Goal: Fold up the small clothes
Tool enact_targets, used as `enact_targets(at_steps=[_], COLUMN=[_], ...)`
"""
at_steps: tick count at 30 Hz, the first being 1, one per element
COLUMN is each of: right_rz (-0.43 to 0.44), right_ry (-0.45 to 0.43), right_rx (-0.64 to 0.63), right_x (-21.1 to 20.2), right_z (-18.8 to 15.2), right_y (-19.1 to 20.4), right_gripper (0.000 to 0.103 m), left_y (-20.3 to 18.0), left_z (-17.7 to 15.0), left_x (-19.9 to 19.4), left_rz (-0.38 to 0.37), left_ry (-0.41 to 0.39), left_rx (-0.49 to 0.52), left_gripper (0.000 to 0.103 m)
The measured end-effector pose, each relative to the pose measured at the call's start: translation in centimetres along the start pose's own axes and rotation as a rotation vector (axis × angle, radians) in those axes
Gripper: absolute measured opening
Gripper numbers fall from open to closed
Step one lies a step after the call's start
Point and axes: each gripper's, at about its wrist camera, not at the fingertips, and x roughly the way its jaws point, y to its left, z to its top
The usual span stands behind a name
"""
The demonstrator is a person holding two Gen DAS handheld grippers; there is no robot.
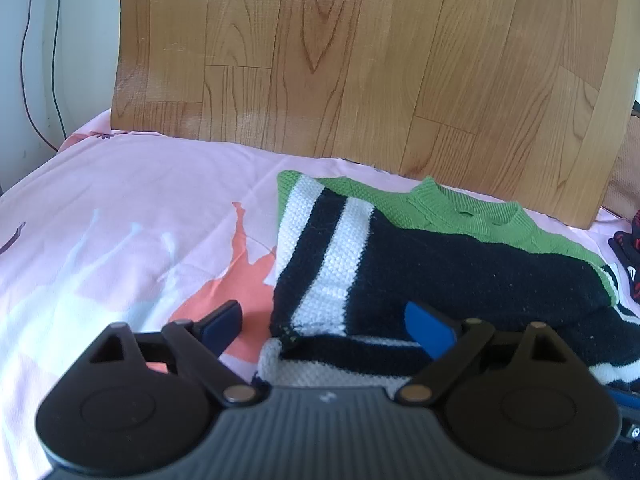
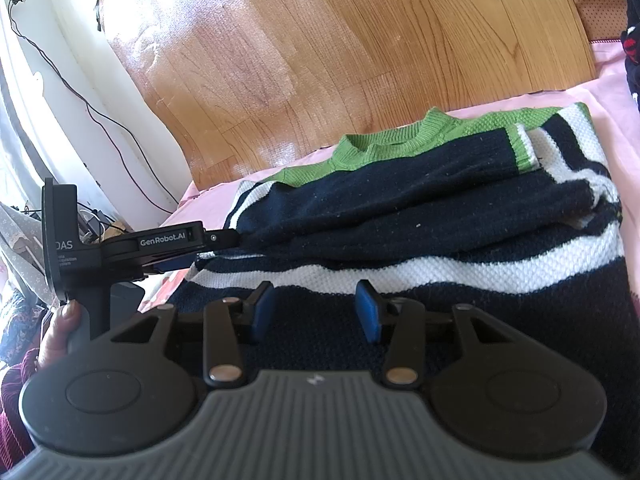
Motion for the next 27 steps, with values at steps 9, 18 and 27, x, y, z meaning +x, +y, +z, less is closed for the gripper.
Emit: enact_targets(at_steps=[9, 18, 27], right_rz=[0.000, -0.001, -0.001], right_ry=[-0.001, -0.001, -0.001], right_rx=[0.000, 0.000, -0.001], right_x=[-0.01, -0.03, -0.06], right_z=[0.00, -0.01, 0.01], right_y=[0.01, 0.05, 0.06], right_gripper=[0.049, 0.049, 0.049], left_y=[-0.02, -0.02, -0.12], left_z=[0.01, -0.03, 0.00], left_x=[-0.01, 0.00, 0.01], left_rz=[0.001, 0.000, 0.001], left_ry=[0.000, 0.001, 0.001], left_rx=[0.000, 0.007, 0.007], left_gripper=[0.093, 0.094, 0.094])
